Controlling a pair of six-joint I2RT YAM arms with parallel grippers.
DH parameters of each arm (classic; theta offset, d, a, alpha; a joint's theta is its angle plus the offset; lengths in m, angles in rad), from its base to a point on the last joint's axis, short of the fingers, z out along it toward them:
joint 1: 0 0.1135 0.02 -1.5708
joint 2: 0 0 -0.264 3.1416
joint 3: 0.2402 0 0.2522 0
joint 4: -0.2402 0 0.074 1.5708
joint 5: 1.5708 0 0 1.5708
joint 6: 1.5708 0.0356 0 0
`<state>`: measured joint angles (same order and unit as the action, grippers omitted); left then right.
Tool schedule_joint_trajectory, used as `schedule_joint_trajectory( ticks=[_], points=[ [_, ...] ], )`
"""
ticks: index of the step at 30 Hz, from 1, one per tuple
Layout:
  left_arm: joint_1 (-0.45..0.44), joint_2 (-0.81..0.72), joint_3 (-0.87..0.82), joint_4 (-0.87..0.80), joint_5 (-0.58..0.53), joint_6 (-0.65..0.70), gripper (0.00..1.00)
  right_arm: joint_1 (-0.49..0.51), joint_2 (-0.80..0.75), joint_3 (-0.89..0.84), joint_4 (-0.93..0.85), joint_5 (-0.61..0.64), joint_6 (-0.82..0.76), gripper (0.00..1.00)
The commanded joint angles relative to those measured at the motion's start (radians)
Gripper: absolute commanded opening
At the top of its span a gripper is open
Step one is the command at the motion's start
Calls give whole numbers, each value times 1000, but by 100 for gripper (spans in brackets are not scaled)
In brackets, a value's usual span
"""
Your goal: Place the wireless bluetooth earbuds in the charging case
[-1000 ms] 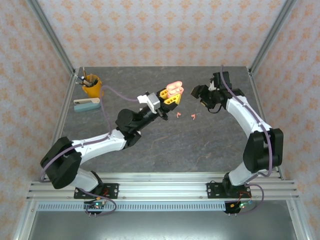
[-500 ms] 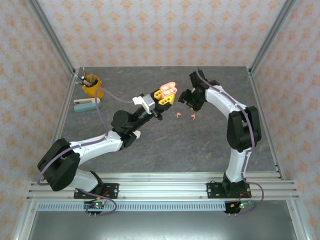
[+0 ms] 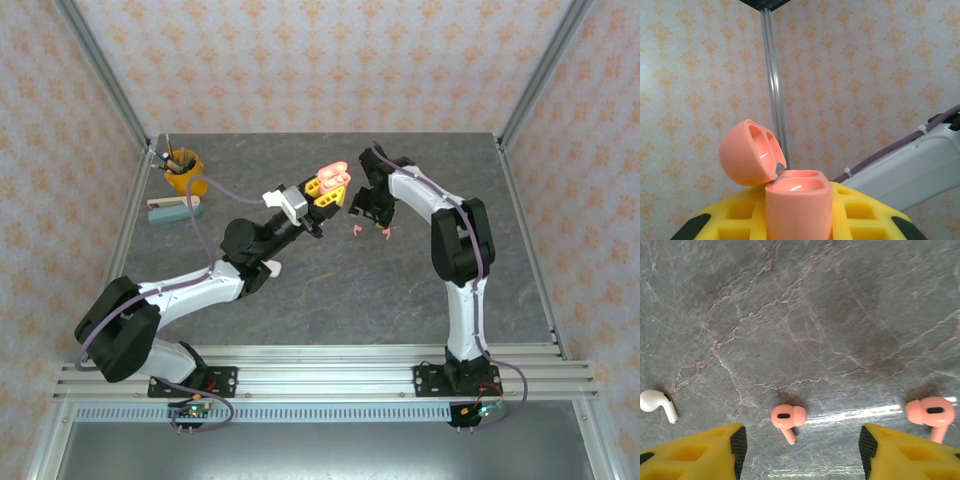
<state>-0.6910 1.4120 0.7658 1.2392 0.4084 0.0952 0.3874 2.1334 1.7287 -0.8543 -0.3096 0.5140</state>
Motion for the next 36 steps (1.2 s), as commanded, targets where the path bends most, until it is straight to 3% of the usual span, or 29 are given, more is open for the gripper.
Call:
schedule_joint_trajectory(
  ticks=[1,36],
  points=[
    [8,-24,6,12,18,-11,0,17,29,49,-66,35,-22,62],
    [7,-16,17,6,28,-32,0,64,149,132,-97,76,-1,48]
  ],
)
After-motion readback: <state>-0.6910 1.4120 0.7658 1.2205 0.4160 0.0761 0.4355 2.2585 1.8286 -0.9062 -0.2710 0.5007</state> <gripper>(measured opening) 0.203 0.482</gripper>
